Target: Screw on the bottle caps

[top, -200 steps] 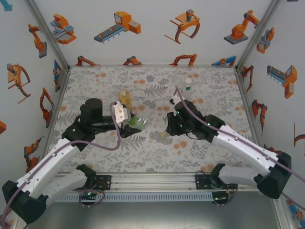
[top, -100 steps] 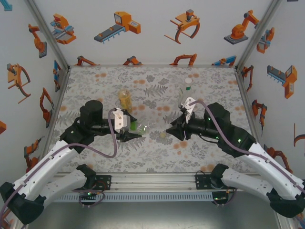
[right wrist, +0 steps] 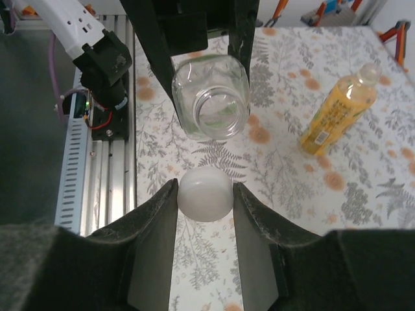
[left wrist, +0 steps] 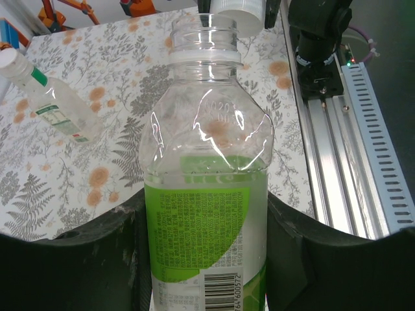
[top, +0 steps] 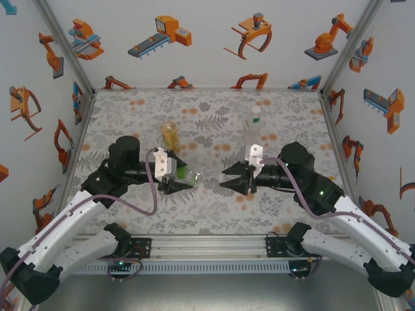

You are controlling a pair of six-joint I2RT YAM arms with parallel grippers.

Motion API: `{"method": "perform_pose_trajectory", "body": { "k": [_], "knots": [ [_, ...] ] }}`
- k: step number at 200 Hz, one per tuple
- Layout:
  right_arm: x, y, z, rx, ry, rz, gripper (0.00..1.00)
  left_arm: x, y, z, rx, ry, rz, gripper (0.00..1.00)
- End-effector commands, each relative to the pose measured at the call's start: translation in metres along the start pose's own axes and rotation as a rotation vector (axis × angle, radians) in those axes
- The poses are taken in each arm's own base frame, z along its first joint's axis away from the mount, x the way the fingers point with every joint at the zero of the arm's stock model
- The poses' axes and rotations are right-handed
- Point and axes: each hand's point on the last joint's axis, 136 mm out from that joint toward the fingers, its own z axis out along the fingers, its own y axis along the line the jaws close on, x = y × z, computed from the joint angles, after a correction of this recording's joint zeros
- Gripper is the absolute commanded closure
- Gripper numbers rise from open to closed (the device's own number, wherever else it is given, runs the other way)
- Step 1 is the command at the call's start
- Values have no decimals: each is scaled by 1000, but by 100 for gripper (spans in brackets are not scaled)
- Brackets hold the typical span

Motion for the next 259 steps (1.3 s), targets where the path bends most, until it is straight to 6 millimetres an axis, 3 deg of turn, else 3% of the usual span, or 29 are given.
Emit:
{"method": "perform_pose_trajectory", "body": {
  "k": [1,78,259],
  "knots": [
    [-20,7,-6,-22,-64,-140,84,-14,-8,-2,45,-37,54,100],
    [-24,13,-3,-84,-28,-293,85,-10,-12,3,86,-2,27,100],
    [-29,13,17,-151,-7,-304,89,-8,-13,6,114,8,0,100]
  ]
}}
